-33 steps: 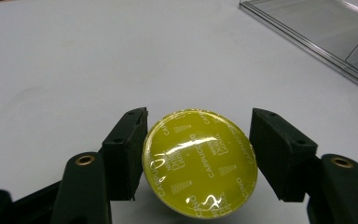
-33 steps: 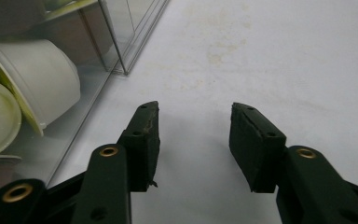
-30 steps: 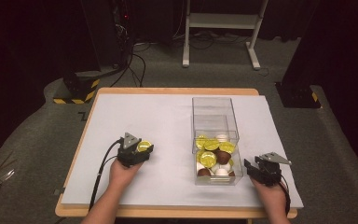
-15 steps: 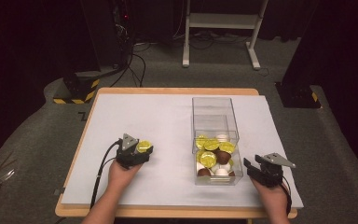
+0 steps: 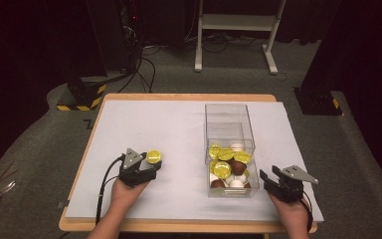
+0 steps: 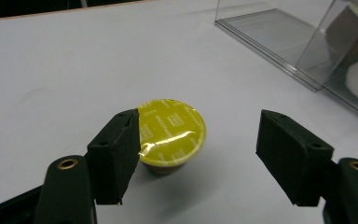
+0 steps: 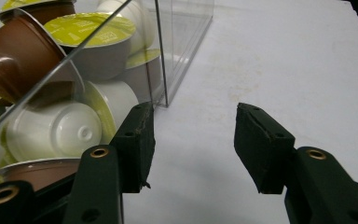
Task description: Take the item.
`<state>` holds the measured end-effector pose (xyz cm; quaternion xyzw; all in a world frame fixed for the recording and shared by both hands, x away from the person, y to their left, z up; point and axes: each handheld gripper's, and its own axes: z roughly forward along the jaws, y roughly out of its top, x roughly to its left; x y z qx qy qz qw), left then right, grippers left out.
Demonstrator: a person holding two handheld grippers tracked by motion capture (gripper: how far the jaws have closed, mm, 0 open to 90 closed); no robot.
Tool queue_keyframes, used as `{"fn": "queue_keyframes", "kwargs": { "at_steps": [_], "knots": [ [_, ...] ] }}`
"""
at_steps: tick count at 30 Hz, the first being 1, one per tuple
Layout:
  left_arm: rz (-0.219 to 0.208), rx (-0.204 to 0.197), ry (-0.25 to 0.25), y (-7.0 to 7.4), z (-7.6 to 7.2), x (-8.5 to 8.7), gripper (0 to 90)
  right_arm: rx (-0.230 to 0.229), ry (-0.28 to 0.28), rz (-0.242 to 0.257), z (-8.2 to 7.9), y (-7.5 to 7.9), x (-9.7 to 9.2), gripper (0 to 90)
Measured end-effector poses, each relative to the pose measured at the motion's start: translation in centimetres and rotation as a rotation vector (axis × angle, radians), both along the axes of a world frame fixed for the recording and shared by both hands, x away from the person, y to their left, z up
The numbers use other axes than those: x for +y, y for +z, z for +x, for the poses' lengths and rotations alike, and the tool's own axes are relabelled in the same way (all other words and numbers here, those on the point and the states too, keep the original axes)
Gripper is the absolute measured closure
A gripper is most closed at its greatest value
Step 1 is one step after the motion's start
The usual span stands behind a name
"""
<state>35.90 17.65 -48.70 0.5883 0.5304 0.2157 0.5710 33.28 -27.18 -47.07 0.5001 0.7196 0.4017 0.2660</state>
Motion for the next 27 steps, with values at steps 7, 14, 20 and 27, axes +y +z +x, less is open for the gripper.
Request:
{"fn": "queue_keyframes", "kwargs": {
  "at_steps": [7, 14, 20, 27],
  "knots": [
    [-0.019, 0.012, -0.043, 0.1, -2.5, -0.9, 30.9, -0.010, 0.011, -0.027, -0.6, 1.1, 0.0, 48.1],
    [-0.017, 0.020, -0.057, -0.5, -3.7, -1.2, 30.8, -0.001, 0.015, -0.032, -2.1, 1.0, -0.4, 48.0],
    [-0.012, 0.043, -0.028, -1.1, -3.1, -0.6, 30.6, 0.002, 0.019, -0.026, -3.6, 0.8, -0.3, 47.5],
    [0.001, 0.057, 0.006, -1.7, -2.6, 0.3, 30.3, 0.013, 0.035, -0.030, -4.8, 0.3, 0.2, 46.2]
  ]
}}
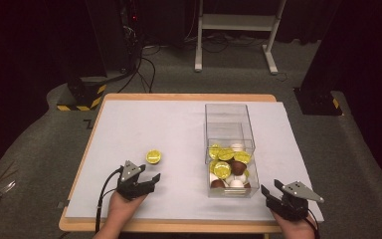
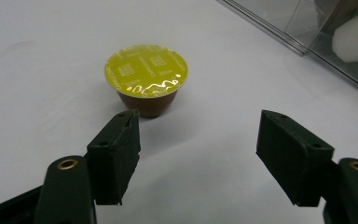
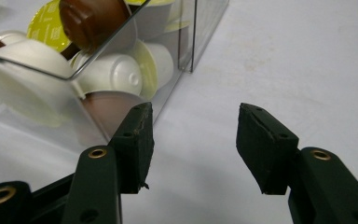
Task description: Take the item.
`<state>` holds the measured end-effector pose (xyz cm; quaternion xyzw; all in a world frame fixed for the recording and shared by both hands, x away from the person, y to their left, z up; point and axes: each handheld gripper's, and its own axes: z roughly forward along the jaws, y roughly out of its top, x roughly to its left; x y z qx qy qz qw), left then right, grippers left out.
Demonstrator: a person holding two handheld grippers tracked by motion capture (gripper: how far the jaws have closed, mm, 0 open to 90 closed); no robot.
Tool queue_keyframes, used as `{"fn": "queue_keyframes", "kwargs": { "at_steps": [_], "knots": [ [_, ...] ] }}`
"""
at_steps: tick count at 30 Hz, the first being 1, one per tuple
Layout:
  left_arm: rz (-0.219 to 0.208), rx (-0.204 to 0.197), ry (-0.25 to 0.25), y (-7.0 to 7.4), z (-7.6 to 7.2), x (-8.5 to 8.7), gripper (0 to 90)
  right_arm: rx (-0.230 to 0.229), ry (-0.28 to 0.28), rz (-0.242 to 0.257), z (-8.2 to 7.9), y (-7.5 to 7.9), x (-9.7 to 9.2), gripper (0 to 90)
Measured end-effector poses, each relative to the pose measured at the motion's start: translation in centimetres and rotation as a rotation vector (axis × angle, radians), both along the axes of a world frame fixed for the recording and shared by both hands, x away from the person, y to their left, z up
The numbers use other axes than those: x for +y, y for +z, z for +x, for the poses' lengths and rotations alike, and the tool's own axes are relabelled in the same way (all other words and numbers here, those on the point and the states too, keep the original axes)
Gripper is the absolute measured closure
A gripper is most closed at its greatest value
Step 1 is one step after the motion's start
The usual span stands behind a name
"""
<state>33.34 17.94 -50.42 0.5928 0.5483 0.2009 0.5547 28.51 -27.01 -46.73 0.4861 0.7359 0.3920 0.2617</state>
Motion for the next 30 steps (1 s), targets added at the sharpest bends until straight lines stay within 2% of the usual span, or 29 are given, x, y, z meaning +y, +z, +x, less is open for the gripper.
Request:
{"fn": "queue_keyframes", "kwargs": {
  "at_steps": [1, 2, 4, 10, 16, 23, 27, 30],
  "knots": [
    [-0.019, -0.002, 0.012, 0.0, 0.1, 0.0, 30.1, 0.004, 0.002, 0.001, -0.2, 0.0, 0.1, 46.0],
    [-0.007, -0.002, 0.005, 0.0, 0.1, 0.1, 30.1, 0.006, 0.003, 0.003, -0.3, -0.1, 0.1, 45.8],
    [-0.020, 0.004, 0.013, 0.0, 0.1, 0.0, 30.1, 0.009, 0.010, 0.005, -0.5, -0.2, 0.2, 45.5],
    [-0.010, 0.005, 0.012, -0.2, 0.1, -0.2, 30.1, 0.019, 0.032, 0.010, -1.1, -0.7, 0.5, 44.5],
    [0.003, -0.003, 0.004, -0.1, 0.0, -0.2, 30.1, 0.027, 0.058, 0.037, -1.5, -0.9, 0.7, 43.9],
    [-0.012, -0.015, 0.018, 0.2, 0.2, 0.1, 30.0, 0.031, 0.095, 0.047, -1.5, -1.0, 1.5, 41.0],
    [-0.002, -0.022, 0.030, 0.3, 0.8, 0.8, 30.0, 0.037, 0.115, 0.063, -1.2, -0.9, 2.1, 36.9],
    [-0.009, -0.021, 0.048, 0.2, 1.2, 1.3, 30.1, 0.047, 0.127, 0.080, -0.7, -0.8, 2.5, 32.7]
  ]
}}
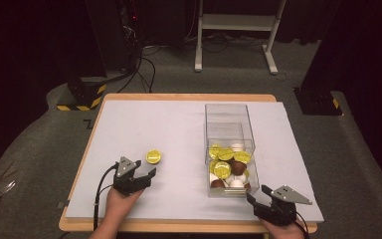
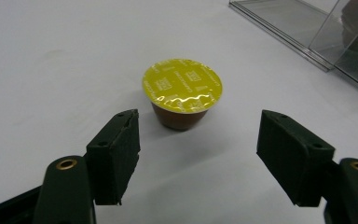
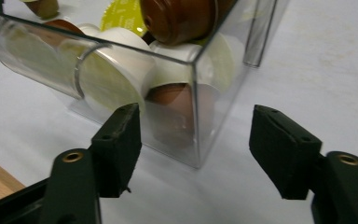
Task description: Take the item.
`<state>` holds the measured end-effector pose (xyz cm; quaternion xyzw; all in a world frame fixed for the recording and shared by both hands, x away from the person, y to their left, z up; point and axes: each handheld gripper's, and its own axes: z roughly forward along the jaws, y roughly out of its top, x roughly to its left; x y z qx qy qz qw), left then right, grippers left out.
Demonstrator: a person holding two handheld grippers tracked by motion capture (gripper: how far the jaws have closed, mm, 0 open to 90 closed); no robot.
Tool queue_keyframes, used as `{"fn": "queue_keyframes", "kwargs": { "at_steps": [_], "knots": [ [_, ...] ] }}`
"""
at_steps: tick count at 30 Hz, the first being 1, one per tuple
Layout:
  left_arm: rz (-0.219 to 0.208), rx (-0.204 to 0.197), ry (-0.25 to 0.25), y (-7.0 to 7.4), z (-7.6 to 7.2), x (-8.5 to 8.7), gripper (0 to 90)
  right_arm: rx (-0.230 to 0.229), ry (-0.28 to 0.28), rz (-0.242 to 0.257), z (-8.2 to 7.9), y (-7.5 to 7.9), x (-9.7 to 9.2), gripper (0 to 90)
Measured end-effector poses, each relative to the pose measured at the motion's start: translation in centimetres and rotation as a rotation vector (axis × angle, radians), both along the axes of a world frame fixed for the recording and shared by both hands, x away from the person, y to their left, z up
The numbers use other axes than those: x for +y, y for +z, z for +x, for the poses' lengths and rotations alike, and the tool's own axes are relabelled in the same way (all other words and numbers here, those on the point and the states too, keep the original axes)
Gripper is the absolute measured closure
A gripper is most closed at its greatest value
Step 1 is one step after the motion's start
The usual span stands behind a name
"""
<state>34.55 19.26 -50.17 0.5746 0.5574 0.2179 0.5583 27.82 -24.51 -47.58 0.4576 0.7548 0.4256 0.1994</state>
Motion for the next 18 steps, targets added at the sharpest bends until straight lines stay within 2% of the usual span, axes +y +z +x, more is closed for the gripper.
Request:
{"fn": "queue_keyframes", "kwargs": {
  "at_steps": [5, 12, 14, 18],
  "knots": [
    [0.009, 0.000, 0.004, -0.2, 0.0, 0.0, 30.1, 0.004, 0.035, 0.019, 0.6, 0.1, 0.6, 27.7],
    [-0.014, 0.003, 0.012, -0.4, 0.1, 0.1, 30.1, -0.011, 0.033, -0.018, 0.7, -0.1, 1.4, 24.7],
    [0.008, -0.003, 0.006, -0.4, 0.0, 0.0, 30.1, -0.001, 0.035, -0.024, 0.9, -0.4, 1.6, 23.4],
    [0.013, -0.009, 0.002, -0.5, -0.2, -0.4, 30.1, 0.006, 0.040, -0.035, 1.0, -0.7, 2.0, 23.4]
  ]
}}
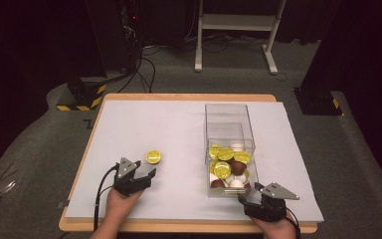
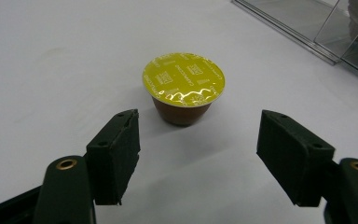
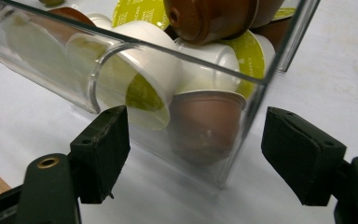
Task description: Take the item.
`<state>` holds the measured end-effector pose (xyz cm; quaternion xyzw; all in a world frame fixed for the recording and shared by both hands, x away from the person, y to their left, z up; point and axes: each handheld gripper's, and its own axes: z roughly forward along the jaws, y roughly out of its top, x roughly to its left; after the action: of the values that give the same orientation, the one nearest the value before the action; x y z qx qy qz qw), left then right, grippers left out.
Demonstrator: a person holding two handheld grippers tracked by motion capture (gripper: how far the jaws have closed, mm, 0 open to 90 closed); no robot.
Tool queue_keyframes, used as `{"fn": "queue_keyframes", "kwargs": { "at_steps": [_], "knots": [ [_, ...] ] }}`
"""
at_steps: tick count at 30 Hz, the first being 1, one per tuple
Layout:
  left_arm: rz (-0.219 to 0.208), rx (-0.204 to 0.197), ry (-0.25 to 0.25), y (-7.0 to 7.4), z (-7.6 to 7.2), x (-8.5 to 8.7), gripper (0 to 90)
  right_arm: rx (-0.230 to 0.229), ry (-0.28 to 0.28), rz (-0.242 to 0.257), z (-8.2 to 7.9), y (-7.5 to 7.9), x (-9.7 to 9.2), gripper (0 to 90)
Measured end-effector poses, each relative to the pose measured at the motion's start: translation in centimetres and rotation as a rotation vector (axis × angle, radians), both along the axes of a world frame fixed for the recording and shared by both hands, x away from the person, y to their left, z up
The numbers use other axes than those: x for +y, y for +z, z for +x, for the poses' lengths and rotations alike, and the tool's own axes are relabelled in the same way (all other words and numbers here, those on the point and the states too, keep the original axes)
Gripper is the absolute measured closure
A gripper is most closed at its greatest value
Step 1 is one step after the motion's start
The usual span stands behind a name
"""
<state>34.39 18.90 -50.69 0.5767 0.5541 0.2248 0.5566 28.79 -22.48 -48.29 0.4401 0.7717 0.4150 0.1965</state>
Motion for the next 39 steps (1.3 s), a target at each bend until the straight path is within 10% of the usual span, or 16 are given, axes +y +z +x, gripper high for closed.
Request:
{"fn": "queue_keyframes", "kwargs": {
  "at_steps": [39],
  "knots": [
    [-0.009, 0.011, -0.008, -0.06, -0.07, 0.01, 30.1, -0.043, -0.018, -0.008, 0.93, 0.56, 0.93, 24.6]
  ]
}}
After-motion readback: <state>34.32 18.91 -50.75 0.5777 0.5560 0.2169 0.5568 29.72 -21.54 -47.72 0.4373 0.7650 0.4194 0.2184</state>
